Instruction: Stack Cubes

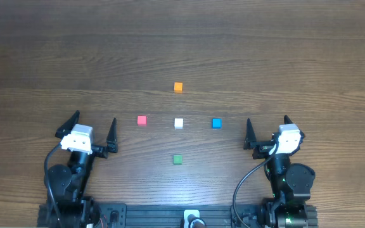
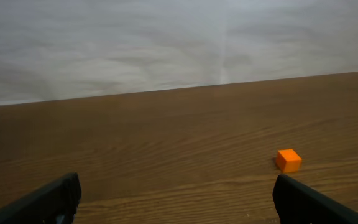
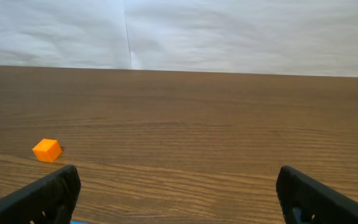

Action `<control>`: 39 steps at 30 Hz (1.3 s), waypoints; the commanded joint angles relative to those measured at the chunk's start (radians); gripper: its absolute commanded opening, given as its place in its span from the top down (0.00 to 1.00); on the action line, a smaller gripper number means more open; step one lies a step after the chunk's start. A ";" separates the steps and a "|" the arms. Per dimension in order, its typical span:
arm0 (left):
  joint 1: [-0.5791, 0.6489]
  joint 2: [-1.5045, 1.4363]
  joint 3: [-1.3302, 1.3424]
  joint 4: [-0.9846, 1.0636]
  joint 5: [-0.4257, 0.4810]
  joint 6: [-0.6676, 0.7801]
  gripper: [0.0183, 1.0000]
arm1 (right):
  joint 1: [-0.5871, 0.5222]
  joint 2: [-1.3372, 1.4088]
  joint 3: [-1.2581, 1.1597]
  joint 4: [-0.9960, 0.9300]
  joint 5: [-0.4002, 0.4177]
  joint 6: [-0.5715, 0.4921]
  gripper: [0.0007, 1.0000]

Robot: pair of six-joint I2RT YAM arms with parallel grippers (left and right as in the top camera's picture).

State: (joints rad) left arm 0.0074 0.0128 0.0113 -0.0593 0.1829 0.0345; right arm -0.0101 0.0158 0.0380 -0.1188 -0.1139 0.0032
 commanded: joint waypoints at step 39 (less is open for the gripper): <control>-0.233 0.754 0.674 -0.403 0.157 -0.309 0.00 | 0.007 -0.010 -0.010 0.004 0.007 -0.001 0.01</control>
State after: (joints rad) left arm -0.1905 0.6300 0.5915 -0.4122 0.3130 -0.2405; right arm -0.0101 0.0158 0.0372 -0.1184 -0.1139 0.0025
